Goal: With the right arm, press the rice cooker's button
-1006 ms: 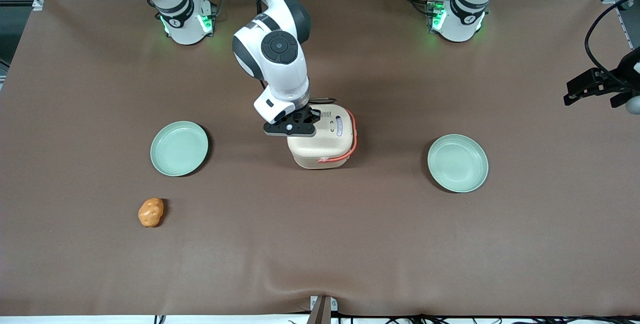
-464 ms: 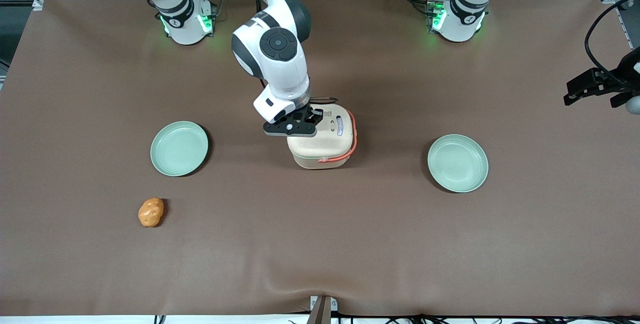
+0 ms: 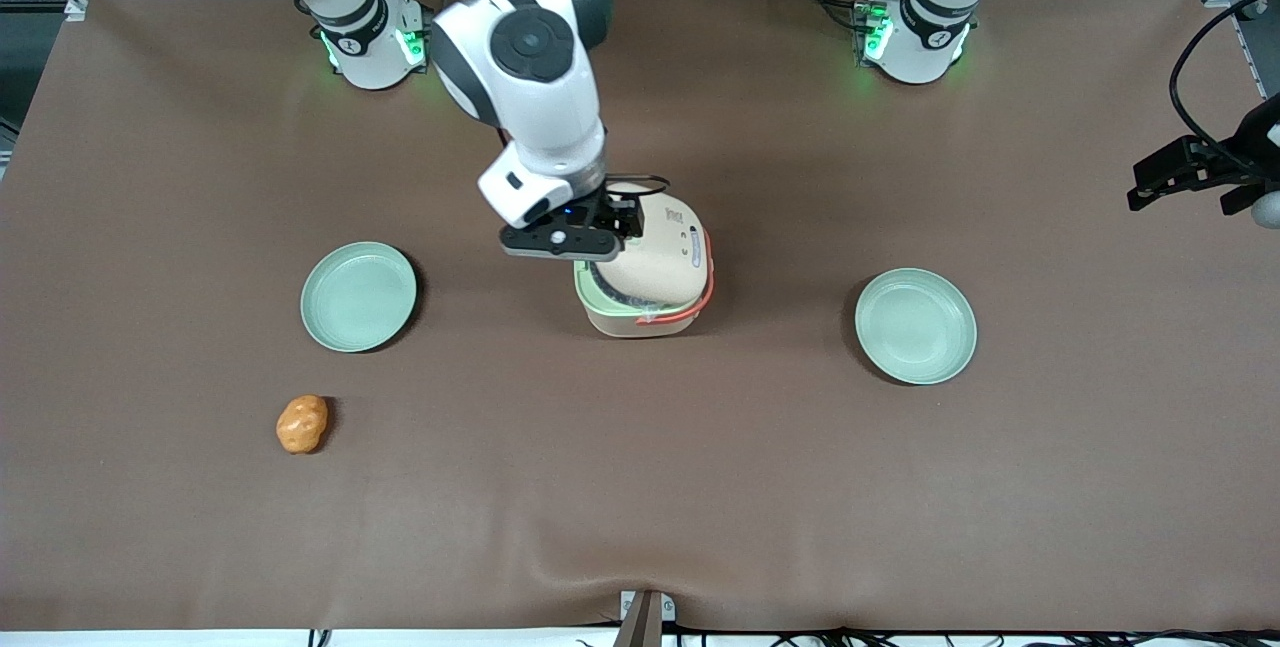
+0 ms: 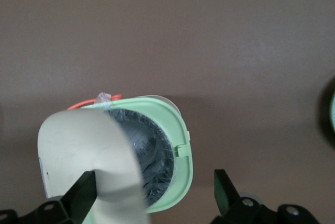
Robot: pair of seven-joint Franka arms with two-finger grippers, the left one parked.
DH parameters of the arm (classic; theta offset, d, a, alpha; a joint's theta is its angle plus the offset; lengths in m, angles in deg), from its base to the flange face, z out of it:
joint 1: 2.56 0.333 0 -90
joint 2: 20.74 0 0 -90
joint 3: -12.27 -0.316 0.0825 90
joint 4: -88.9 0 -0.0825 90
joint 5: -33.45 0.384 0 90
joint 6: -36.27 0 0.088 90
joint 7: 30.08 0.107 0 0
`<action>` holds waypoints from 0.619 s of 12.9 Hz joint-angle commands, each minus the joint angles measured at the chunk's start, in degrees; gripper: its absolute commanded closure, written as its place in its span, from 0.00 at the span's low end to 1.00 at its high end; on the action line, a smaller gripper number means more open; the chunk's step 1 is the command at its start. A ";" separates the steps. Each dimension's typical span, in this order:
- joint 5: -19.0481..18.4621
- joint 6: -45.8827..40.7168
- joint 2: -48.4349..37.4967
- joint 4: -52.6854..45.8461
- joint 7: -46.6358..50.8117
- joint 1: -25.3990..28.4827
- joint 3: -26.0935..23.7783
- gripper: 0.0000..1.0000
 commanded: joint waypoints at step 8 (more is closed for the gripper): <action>-0.34 -14.93 -11.97 -0.96 -12.39 -13.24 -0.57 0.00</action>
